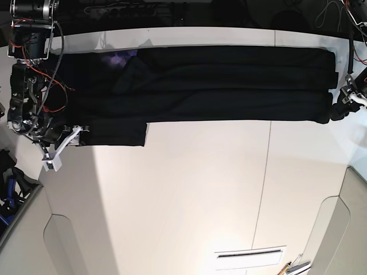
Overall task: Fold the T-shirt properly
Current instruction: 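Fold the hem up over the shirt toward the collar with both grippers, then regrasp the folded strip ends with both grippers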
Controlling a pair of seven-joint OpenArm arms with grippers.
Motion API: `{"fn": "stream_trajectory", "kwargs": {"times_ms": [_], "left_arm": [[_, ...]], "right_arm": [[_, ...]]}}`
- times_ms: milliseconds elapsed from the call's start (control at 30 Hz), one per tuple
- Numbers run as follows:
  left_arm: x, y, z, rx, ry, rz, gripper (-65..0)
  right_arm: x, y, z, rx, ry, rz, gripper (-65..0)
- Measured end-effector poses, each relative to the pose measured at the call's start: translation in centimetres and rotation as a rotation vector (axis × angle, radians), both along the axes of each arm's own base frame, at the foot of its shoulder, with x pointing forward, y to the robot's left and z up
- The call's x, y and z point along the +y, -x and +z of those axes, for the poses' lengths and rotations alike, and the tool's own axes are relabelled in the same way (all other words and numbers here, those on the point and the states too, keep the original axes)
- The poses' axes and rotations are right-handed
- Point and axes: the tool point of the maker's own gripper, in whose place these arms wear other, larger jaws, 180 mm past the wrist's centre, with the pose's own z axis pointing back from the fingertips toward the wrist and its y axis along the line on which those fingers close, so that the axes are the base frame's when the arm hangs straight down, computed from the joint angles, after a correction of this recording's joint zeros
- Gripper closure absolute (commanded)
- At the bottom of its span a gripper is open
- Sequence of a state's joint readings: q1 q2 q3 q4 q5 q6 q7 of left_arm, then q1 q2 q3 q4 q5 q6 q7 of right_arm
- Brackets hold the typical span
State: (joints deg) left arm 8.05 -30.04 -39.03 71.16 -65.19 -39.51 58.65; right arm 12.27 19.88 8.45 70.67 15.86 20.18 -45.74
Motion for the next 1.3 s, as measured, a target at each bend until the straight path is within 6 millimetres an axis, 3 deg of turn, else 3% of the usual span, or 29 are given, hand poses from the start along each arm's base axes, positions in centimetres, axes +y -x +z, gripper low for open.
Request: {"fn": "stream_trajectory", "kwargs": {"times_ms": [133,167,267,400,533,633,767,1133,1300], "left_arm": [[0.0,0.0,0.0,0.0,0.001,0.0,-21.6],[0.0,0.0,0.0,0.0,0.001,0.0,-21.6],[-0.2,-0.1,-0.1,-0.006,0.006,0.005,-21.6],[-0.7,0.0,-0.5,-0.006,0.023,0.007,-21.6],[-0.9,0.0,-0.6,-0.006,0.028,0.008,-21.6],[-0.8,0.1,-0.6,-0.002,0.024,0.007,-21.6],[-0.8,0.2,-0.9,0.009,0.014,0.005,-21.6],[-0.7,0.2,-0.8,0.006,0.013,0.007,-21.5],[-0.7,0.2,-0.8,0.006,0.013,0.008,-21.6]], "right_arm": [[0.0,0.0,-0.8,0.035,0.038,0.003,-30.6],[0.3,0.1,-0.9,0.038,0.031,0.007,-25.3],[1.6,0.5,-1.0,0.066,-0.03,0.036,0.0],[3.0,0.6,-0.5,0.064,-0.088,0.082,0.0],[3.2,0.9,0.6,0.074,-0.008,0.127,0.0],[3.8,0.8,2.7,0.047,0.038,0.163,0.0],[6.7,0.8,6.0,-0.063,0.029,0.218,0.0],[11.7,11.5,5.1,-0.006,-0.017,0.3,0.0],[12.4,13.8,7.1,-0.039,-0.005,0.327,0.0]]}}
